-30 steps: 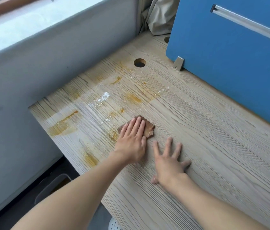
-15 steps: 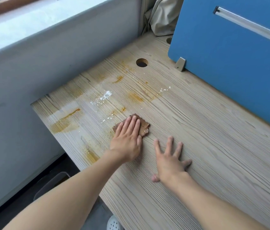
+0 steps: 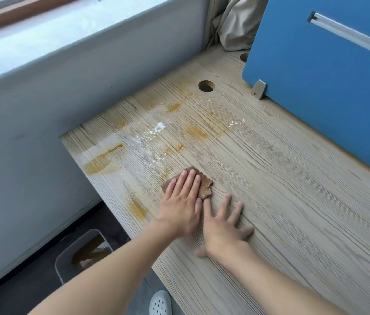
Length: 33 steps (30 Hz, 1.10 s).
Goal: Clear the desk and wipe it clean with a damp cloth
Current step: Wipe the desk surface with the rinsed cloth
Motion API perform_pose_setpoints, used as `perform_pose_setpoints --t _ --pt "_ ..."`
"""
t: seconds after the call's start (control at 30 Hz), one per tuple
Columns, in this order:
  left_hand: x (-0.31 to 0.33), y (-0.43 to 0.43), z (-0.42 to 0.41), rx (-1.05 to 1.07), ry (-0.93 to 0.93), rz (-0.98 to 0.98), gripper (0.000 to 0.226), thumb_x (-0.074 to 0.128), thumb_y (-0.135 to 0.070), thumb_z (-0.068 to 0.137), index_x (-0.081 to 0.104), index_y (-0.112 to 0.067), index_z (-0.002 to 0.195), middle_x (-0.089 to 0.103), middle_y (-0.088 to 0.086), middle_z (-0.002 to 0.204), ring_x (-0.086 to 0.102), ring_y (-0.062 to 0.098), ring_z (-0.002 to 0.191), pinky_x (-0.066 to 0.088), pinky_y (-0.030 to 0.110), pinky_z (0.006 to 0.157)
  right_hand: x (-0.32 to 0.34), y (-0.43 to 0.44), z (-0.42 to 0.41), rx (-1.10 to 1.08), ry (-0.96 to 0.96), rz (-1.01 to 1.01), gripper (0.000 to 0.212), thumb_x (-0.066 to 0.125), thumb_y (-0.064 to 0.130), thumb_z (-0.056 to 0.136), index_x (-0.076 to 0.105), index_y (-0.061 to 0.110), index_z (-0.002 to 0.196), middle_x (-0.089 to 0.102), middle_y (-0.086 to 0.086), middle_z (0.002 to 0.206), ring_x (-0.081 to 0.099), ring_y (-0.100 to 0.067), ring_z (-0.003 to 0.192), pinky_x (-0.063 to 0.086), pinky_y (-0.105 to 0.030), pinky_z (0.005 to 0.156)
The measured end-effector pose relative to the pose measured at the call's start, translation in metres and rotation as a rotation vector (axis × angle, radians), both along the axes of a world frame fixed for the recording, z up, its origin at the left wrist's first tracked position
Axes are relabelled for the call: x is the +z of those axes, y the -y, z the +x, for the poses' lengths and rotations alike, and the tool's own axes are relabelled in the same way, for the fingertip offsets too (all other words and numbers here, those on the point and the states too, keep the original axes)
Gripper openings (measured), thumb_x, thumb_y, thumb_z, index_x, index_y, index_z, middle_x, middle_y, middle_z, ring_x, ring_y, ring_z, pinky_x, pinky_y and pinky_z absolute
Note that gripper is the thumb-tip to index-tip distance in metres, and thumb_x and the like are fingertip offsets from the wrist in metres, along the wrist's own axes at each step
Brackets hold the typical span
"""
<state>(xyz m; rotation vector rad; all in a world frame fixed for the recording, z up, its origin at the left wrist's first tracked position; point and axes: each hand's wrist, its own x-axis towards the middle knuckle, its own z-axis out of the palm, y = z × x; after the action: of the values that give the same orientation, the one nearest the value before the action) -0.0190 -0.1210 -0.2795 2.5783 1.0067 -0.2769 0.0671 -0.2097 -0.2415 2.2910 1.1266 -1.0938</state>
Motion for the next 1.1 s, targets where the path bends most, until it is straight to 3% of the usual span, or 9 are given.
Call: perform_pose_setpoints --t 0.1,0.27,0.5,0.67,0.87,1.03,1.1 --pt "-0.004 -0.006 -0.017 -0.072 -0.003 0.016 0.06 0.006 -0.047 0.105 -0.018 -0.026 0.156 -0.027 -0.008 0.161 -0.032 0.01 0.145 -0.017 0.035 0.121 -0.006 0.0 -0.003 0.001 0.031 0.016 0.133 0.082 0.049 0.076 -0.024 0.032 0.154 -0.041 -0.024 0.152 -0.028 -0.055 0.142 0.017 -0.082 0.102" --pt "-0.005 -0.029 -0.006 0.059 -0.007 0.008 0.061 0.007 -0.046 0.104 -0.018 -0.025 0.156 -0.028 -0.005 0.161 -0.032 0.014 0.145 -0.02 0.035 0.119 -0.007 0.0 -0.002 0.013 0.044 0.016 0.133 0.082 0.048 0.076 -0.026 0.031 0.153 -0.042 -0.026 0.151 -0.028 -0.056 0.141 0.018 -0.083 0.102" --pt "-0.006 -0.003 -0.032 -0.066 0.0 -0.01 0.062 -0.001 -0.05 0.1 -0.019 -0.027 0.155 -0.029 -0.01 0.16 -0.034 0.009 0.144 -0.011 0.038 0.123 -0.005 -0.001 -0.003 -0.001 0.039 0.013 0.134 0.082 0.047 0.077 -0.027 0.03 0.153 -0.042 -0.025 0.151 -0.028 -0.056 0.141 0.017 -0.083 0.103" --pt "0.0 -0.022 -0.022 0.086 -0.014 -0.004 0.061 0.008 -0.046 0.105 -0.018 -0.024 0.156 -0.03 -0.005 0.159 -0.033 0.014 0.145 -0.019 0.037 0.12 -0.007 -0.001 -0.003 0.003 0.051 0.015 0.136 0.083 0.048 0.076 -0.029 0.031 0.152 -0.042 -0.025 0.151 -0.028 -0.056 0.141 0.018 -0.083 0.103" --pt "-0.004 0.008 -0.051 -0.079 -0.001 0.015 0.062 0.003 -0.049 0.102 -0.017 -0.026 0.156 -0.027 -0.009 0.16 -0.033 0.009 0.144 -0.014 0.037 0.122 -0.005 -0.001 -0.004 -0.006 0.041 0.025 0.134 0.083 0.045 0.076 -0.027 0.032 0.153 -0.041 -0.024 0.152 -0.028 -0.055 0.142 0.018 -0.082 0.103" --pt "-0.002 -0.014 -0.044 0.096 -0.026 0.02 0.062 0.008 -0.046 0.104 -0.018 -0.023 0.156 -0.029 -0.004 0.16 -0.033 0.014 0.145 -0.019 0.037 0.12 -0.006 -0.001 -0.003 -0.01 0.039 0.02 0.134 0.083 0.044 0.078 -0.028 0.032 0.152 -0.044 -0.023 0.151 -0.03 -0.054 0.141 0.017 -0.082 0.104" --pt "-0.002 0.007 -0.045 0.073 -0.019 0.02 0.063 0.008 -0.047 0.104 -0.02 -0.022 0.155 -0.032 -0.003 0.159 -0.036 0.016 0.144 -0.02 0.038 0.12 -0.006 -0.001 -0.003 -0.011 0.043 0.025 0.134 0.083 0.043 0.077 -0.027 0.033 0.152 -0.043 -0.023 0.152 -0.029 -0.053 0.142 0.017 -0.082 0.104"
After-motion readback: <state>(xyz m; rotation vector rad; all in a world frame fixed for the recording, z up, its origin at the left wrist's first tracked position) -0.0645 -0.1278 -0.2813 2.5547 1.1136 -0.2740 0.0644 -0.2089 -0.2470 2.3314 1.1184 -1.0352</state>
